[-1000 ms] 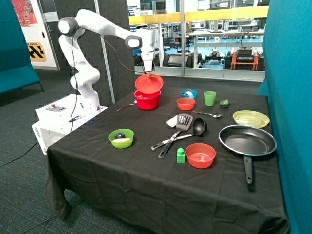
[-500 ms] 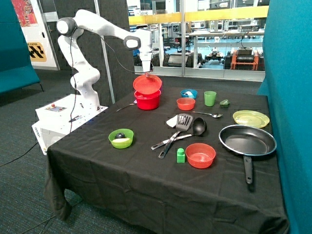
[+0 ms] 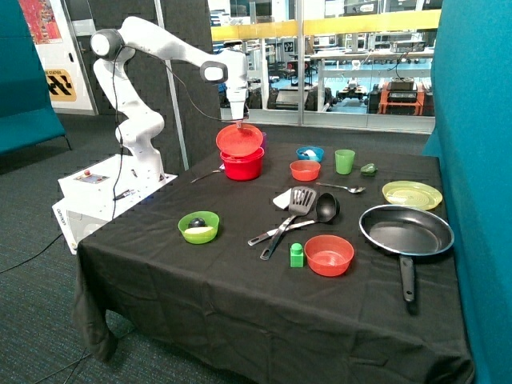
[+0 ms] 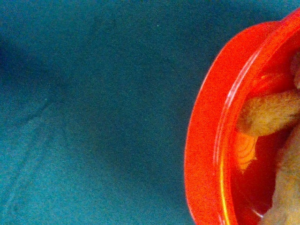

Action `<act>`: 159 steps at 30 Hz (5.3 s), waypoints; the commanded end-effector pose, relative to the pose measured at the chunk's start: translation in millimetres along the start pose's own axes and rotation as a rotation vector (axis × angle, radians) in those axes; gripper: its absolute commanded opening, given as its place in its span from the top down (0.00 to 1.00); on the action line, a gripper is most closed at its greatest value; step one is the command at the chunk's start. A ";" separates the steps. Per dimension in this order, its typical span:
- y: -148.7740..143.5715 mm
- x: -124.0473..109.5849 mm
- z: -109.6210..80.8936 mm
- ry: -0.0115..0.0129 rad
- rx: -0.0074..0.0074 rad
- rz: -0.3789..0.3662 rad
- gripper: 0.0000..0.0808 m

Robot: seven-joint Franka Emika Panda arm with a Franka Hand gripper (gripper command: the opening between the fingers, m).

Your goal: Hide the teddy bear in the red bowl

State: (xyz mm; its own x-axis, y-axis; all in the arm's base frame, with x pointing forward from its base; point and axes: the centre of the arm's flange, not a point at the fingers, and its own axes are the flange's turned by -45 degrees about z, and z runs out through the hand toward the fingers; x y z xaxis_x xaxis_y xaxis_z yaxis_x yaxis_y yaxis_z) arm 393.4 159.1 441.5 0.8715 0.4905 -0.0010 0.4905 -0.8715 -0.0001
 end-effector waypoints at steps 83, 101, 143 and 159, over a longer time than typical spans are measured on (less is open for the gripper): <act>10.5 8.2 13.6 0.0010 -0.0001 0.019 0.00; 19.8 5.2 9.8 0.0010 -0.0001 0.028 0.00; 132.0 -43.4 -12.3 0.0010 0.0000 0.121 0.18; 166.3 -27.9 -7.5 0.0010 0.0000 0.113 0.18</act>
State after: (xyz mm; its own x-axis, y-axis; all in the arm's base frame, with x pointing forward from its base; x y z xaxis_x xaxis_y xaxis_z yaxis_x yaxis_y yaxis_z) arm 433.6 14.3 450.3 0.9232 0.3843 0.0018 0.3843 -0.9232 0.0001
